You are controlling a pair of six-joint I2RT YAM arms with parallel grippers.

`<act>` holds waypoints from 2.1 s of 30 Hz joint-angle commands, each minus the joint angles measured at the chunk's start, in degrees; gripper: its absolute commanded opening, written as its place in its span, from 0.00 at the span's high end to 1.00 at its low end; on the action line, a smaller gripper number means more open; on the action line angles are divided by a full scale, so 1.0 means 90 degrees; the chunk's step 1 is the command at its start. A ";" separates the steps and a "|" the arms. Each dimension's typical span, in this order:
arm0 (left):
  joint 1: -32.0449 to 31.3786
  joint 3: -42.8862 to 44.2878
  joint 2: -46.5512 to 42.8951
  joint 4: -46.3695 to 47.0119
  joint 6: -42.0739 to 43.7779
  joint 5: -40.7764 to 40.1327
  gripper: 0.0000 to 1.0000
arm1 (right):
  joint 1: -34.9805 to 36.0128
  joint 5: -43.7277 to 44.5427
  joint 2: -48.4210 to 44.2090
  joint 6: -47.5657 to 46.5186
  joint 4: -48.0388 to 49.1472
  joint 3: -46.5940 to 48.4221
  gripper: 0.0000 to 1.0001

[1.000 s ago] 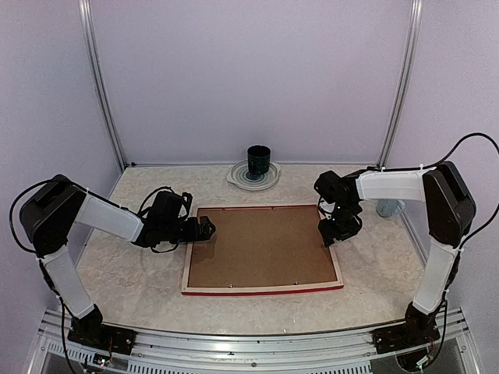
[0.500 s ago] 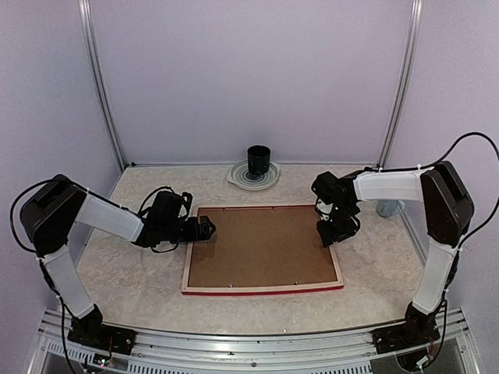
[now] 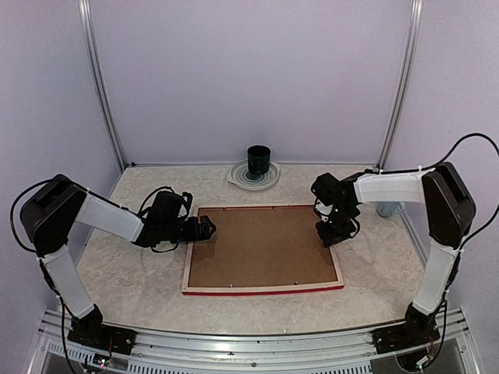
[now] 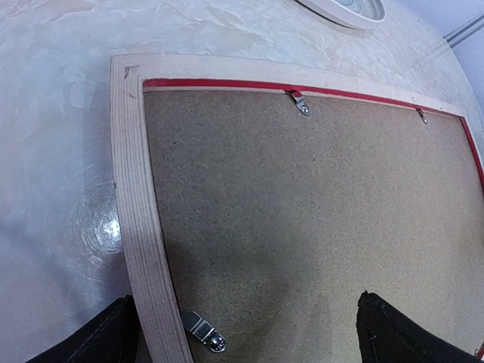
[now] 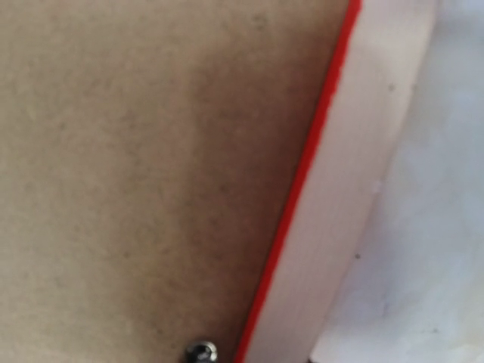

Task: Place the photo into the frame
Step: Press the fastener onto the backboard.

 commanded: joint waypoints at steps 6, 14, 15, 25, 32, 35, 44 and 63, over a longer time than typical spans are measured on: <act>0.0034 -0.0112 0.0181 -0.0587 -0.0041 0.0282 0.01 | -0.0095 -0.0707 0.0213 -0.0149 0.0494 -0.0761 0.86; 0.0034 -0.0134 0.0102 -0.0597 -0.0039 0.0268 0.01 | -0.0085 -0.0494 0.0128 -0.0048 0.0420 -0.0801 0.91; 0.0034 -0.0139 0.0095 -0.0602 -0.0041 0.0263 0.01 | -0.0085 -0.0627 0.0101 -0.0056 0.0397 -0.0752 0.87; 0.0047 -0.0161 0.0074 -0.0587 -0.0061 0.0256 0.01 | -0.0078 -0.0769 -0.0667 -0.0090 -0.0271 0.0387 0.67; 0.0053 -0.0154 0.0095 -0.0587 -0.0060 0.0248 0.01 | -0.0062 -0.0412 -0.0500 -0.0136 -0.0433 0.0337 0.64; 0.0052 -0.0151 0.0114 -0.0578 -0.0057 0.0262 0.01 | 0.0020 -0.0385 -0.0429 -0.0124 -0.0359 0.0106 0.64; 0.0052 -0.0142 0.0161 -0.0567 -0.0070 0.0280 0.01 | 0.0178 -0.0091 -0.0024 -0.0066 -0.0159 -0.0190 0.71; 0.0053 -0.0142 0.0159 -0.0570 -0.0076 0.0293 0.01 | 0.0198 0.0372 -0.0267 0.0058 -0.0315 0.0220 0.64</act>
